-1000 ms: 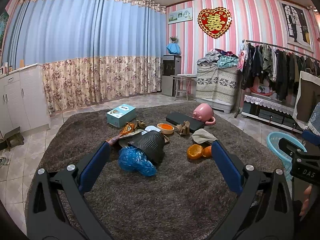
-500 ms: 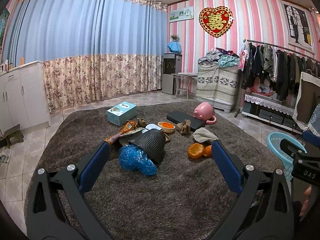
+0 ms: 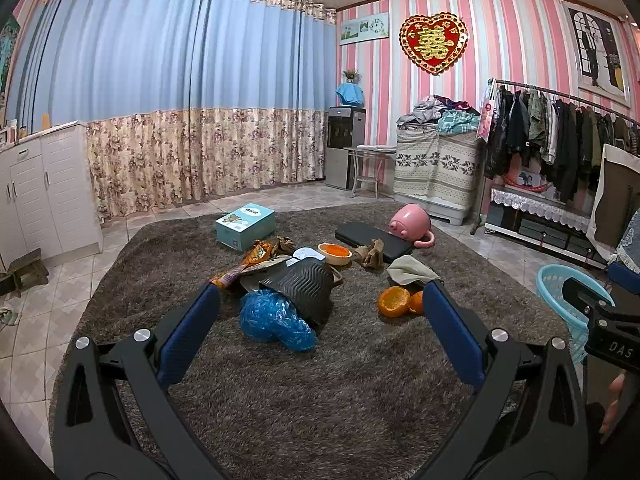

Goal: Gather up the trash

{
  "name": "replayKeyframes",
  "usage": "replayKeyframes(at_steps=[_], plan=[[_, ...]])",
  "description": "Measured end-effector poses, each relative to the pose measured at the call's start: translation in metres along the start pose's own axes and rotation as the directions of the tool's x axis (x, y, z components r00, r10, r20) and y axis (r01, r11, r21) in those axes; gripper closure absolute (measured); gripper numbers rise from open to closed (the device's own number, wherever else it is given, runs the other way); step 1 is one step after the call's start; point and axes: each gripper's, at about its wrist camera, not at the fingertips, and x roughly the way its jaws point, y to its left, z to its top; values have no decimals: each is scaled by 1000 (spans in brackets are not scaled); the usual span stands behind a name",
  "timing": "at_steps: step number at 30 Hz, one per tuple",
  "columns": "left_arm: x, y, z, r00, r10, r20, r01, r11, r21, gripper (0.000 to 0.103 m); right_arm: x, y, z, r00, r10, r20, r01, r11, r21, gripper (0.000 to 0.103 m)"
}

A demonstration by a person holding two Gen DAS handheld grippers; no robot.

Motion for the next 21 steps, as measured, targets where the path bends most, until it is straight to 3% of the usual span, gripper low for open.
replayKeyframes(at_steps=[21], plan=[[0,1,1,1000,-1,-2,1,1000,-3,5,-2,-6,3,1000,1,10,-1,1000,-1,4]])
